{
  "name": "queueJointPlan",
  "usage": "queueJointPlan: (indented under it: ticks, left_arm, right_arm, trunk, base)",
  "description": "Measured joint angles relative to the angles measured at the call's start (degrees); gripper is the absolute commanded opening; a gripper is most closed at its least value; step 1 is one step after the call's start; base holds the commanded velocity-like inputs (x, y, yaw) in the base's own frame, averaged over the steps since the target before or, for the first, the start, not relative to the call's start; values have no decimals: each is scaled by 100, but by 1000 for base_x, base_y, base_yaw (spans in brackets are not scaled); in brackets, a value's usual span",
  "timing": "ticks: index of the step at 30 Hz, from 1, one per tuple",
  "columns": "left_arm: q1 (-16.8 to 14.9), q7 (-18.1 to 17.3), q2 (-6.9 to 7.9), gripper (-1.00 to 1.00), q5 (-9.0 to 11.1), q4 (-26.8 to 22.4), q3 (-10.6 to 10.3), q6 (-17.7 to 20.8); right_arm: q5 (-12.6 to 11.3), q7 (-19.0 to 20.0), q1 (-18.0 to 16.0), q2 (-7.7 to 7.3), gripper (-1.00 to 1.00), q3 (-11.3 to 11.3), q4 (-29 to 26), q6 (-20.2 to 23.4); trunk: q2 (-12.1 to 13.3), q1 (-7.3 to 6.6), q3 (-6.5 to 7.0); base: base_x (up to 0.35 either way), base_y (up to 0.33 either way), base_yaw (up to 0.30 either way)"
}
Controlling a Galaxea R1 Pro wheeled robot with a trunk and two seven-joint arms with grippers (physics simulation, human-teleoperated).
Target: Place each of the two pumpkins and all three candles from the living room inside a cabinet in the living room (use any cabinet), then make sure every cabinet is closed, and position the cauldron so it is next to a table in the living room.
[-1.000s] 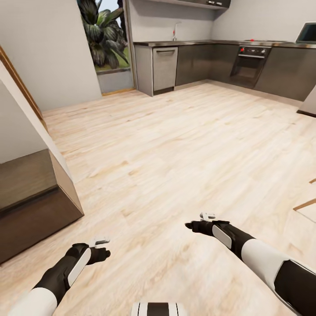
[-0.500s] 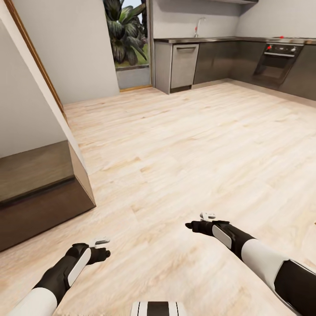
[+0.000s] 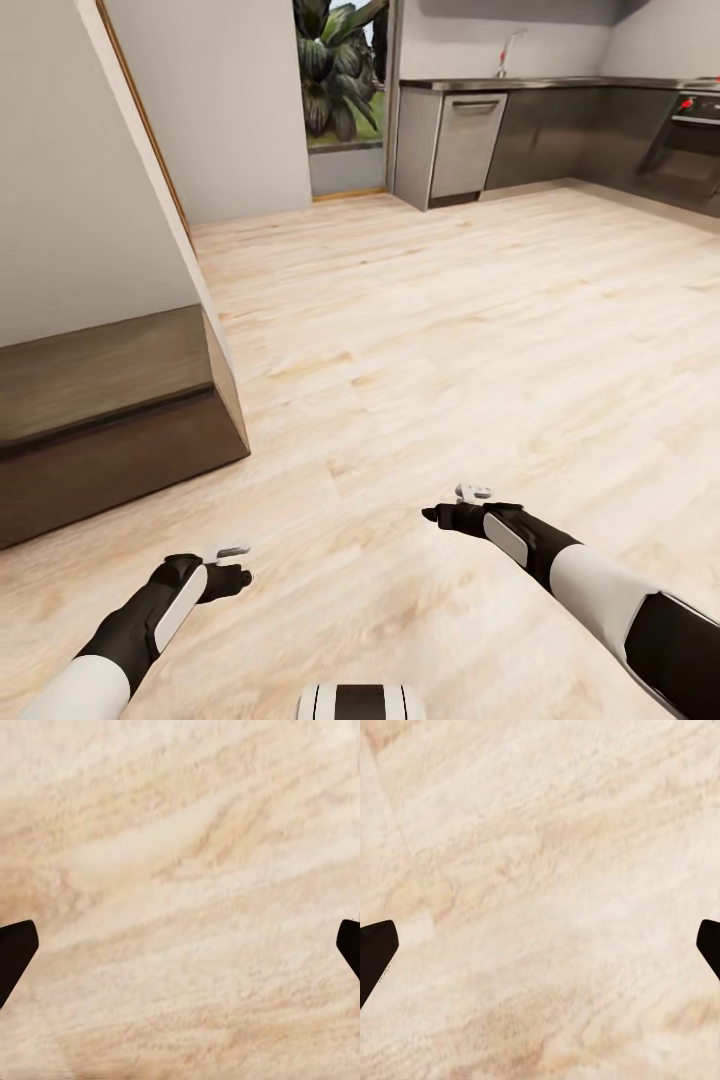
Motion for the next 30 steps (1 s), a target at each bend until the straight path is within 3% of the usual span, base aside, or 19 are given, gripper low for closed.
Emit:
queueJointPlan:
  ticks: [30]
  left_arm:
    - [0, -9, 0, 100, 0, 2, 0, 0]
  right_arm:
    - [7, 0, 1, 0, 100, 6, 0, -2]
  trunk:
    - [0, 0, -157]
  base:
    - [0, 0, 240]
